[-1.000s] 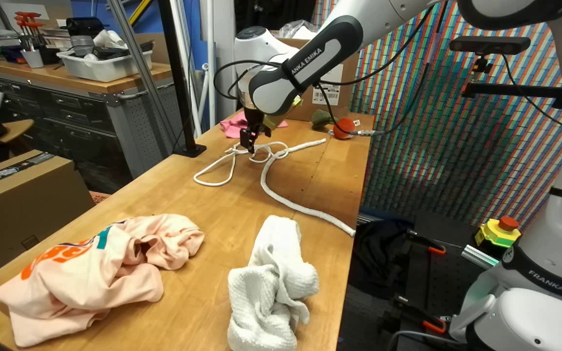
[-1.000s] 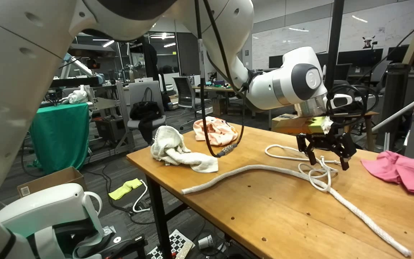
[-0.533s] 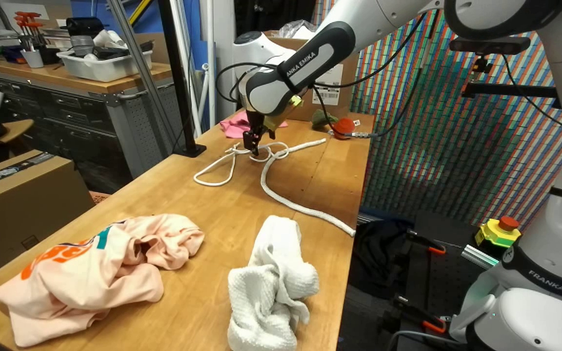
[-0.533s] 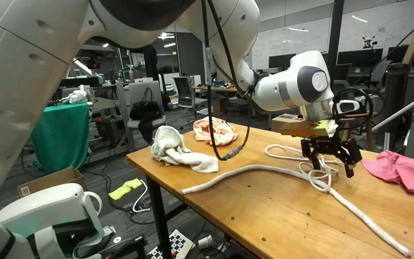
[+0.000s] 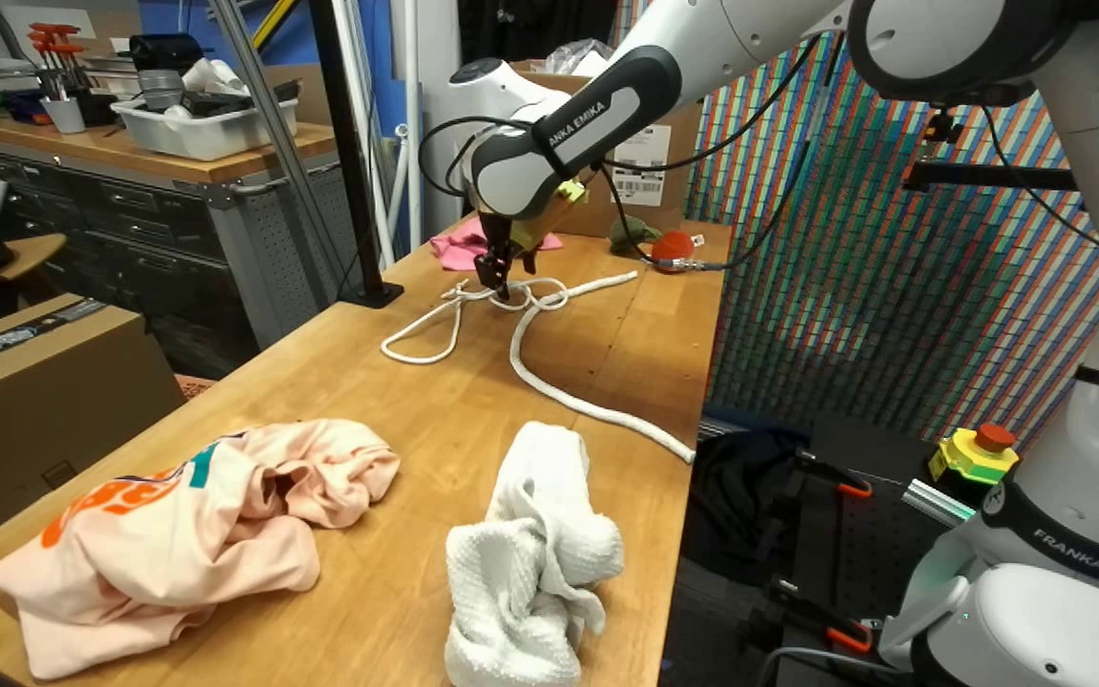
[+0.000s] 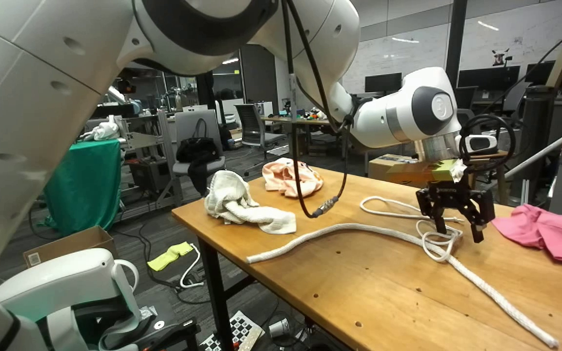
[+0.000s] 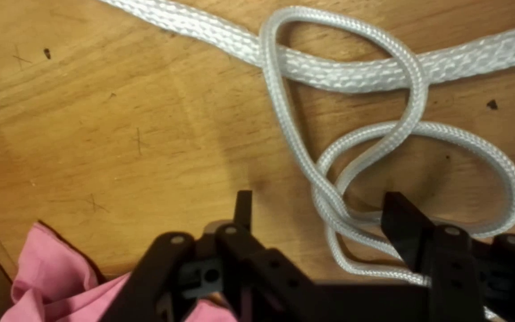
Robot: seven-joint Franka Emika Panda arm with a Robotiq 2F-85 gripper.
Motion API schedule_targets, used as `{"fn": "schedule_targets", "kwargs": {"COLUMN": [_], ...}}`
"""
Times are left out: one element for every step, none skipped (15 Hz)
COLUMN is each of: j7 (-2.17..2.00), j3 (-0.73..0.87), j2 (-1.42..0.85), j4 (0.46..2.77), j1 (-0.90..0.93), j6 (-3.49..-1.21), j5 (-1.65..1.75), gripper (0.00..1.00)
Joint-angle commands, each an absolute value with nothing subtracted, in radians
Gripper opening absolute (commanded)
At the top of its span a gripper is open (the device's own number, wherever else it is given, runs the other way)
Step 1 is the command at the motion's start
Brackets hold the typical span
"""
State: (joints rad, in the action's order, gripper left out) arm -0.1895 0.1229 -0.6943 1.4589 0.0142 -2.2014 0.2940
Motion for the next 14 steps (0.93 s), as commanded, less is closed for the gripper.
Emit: {"fn": "schedule_targets", "kwargs": {"j7": [-0.163,-0.163,-0.164,-0.165,-0.164,-0.163,-0.163,-0.162,-0.16,-0.156,-0.152,-0.145,-0.14,-0.133], "j3": [0.121,0.12,0.119,0.118,0.117,0.115,0.114,0.113,0.11,0.107,0.104,0.101,0.097,0.092], "j2": [-0.73,-0.732,-0.732,-0.732,-0.731,-0.73,-0.73,-0.728,-0.727,-0.724,-0.72,-0.714,-0.711,-0.707], "j4": [1.379,1.372,1.367,1.364,1.361,1.359,1.357,1.356,1.355,1.355,1.358,1.363,1.365,1.367], "j1": [0.003,0.001,-0.001,-0.003,-0.005,-0.008,-0.01,-0.012,-0.015,-0.017,-0.017,-0.015,-0.013,-0.01], "j6": [-2.151,-2.143,-2.141,-2.137,-2.133,-2.129,-2.126,-2.123,-2.116,-2.109,-2.105,-2.104,-2.1,-2.097], "j5": [0.257,0.253,0.249,0.245,0.239,0.229,0.222,0.214,0.205,0.197,0.189,0.184,0.179,0.175], "gripper": [0.46,0.37,0.31,0.22,0.19,0.17,0.15,0.13,0.16,0.17,0.17,0.18,0.18,0.18]}}
